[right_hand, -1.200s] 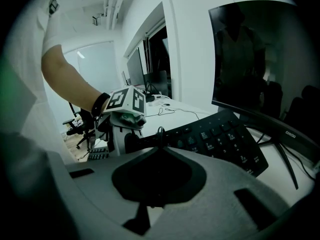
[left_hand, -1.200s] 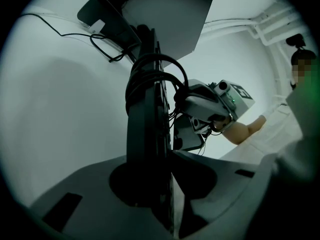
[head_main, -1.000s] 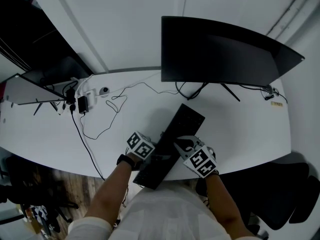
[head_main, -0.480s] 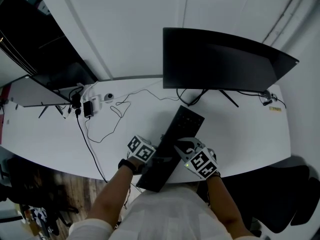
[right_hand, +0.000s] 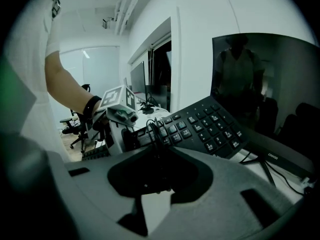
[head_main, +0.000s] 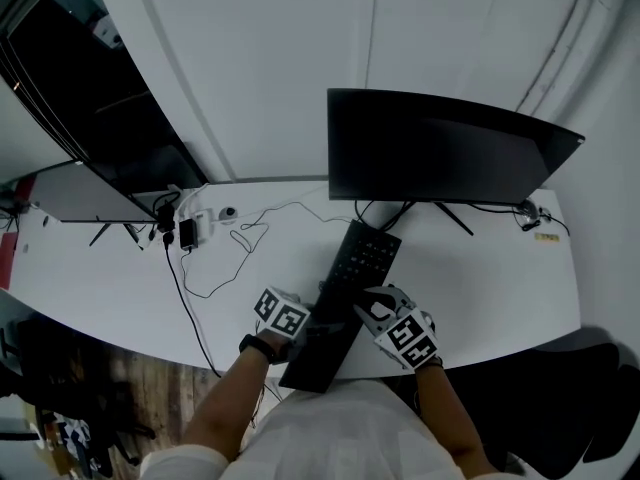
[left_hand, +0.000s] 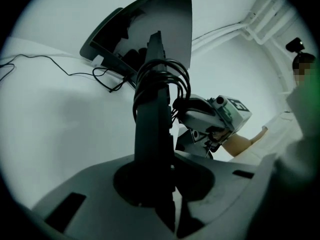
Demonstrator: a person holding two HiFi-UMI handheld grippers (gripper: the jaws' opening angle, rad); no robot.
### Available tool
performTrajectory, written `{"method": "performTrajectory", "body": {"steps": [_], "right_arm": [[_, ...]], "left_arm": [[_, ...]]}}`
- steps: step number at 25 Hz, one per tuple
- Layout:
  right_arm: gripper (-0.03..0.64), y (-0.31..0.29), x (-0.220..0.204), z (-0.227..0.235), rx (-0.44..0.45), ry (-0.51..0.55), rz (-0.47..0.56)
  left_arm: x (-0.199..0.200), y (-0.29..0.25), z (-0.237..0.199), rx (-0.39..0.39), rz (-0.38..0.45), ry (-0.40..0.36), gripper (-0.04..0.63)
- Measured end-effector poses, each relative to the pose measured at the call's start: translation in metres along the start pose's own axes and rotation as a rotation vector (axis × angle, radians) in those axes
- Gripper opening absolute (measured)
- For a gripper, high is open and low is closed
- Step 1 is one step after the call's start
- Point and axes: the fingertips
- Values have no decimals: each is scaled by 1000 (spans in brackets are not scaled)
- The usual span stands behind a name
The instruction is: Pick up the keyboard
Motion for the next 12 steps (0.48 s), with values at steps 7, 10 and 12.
{"method": "performTrajectory", "body": {"steps": [7,10,12], "right_arm": [[97,30,10,18,-41,-79,94],[97,42,13,28,-63,-122,136],[95,49,16,34,-76,-154,170]], "left_arm": [[29,23,1,124,96,-47,63],[47,39,2,195,148,-75,61],[53,46,6,218,176,-82,61]]}}
Point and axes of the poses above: the fingertips, and each gripper's own axes: y backward along the fingers, z to its right, x out of its top, and after that the axes turned 11 degrees about -y, right-handed
